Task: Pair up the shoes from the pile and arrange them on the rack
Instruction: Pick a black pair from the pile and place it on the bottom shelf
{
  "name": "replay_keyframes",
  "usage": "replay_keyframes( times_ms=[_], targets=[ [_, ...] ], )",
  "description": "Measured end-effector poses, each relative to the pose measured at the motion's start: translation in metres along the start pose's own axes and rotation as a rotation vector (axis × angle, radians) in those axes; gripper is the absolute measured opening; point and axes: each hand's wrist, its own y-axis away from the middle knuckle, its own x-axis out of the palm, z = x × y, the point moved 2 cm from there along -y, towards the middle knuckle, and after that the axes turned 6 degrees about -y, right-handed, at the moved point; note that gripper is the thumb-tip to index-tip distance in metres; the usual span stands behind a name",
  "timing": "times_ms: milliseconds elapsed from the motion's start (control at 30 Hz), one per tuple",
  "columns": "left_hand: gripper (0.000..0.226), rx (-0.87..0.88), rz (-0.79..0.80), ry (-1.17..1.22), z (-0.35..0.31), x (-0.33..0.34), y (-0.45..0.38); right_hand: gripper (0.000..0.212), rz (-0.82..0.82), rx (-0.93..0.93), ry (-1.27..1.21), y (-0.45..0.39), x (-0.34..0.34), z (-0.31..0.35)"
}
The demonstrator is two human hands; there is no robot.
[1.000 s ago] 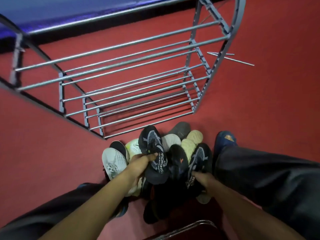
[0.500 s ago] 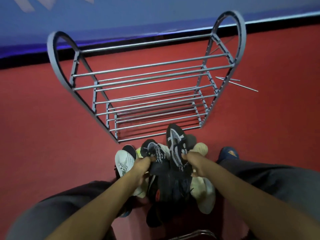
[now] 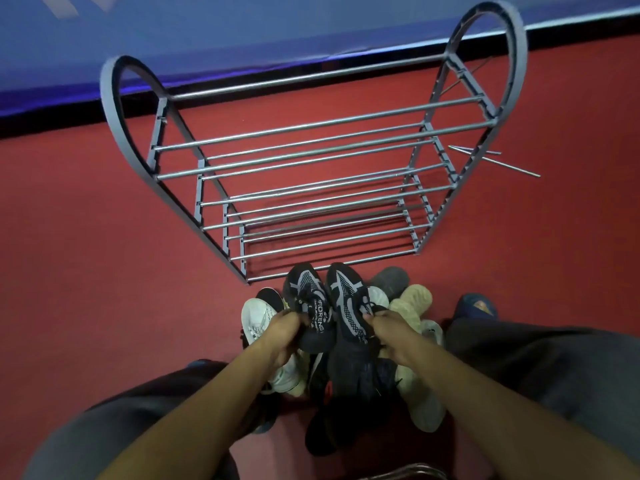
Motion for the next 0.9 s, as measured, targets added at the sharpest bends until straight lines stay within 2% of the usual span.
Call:
replay_keyframes(
  times_ms=[133,300,400,433,567,800,900],
  targets=[
    [0.031,0.008,-0.029,0.050,-0.001,-0.013,-0.038,0.024,0.059,-0.050,0.120,-0.021,0.006,0.013],
    [0.013,-0.025,-0.246,0.112,-0.003,-0.029,-0.085,0.022,0.031,-0.157,0.146,-0.050,0.031,0.028],
    [0.020,-0.030,-0.330,0.177,-0.006,-0.030,-0.114,0.014,-0.008,-0.179,0.134,-0.090,0.046,0.028],
    [0.021,-0.007,-0.339,0.207,-0.007,-0.030,-0.127,0.012,-0.017,-0.187,0.127,-0.103,0.050,0.030],
    [0.021,0.105,-0.365,0.293,-0.014,-0.030,-0.178,0.030,-0.074,-0.267,0.105,-0.153,0.067,0.046],
    [0.024,0.218,-0.484,0.329,-0.042,-0.045,-0.256,0.021,-0.077,-0.417,0.088,-0.223,0.105,0.081],
    [0.027,0.269,-0.552,0.319,-0.054,-0.055,-0.268,0.031,-0.137,-0.515,0.143,-0.237,0.125,0.099]
  ],
)
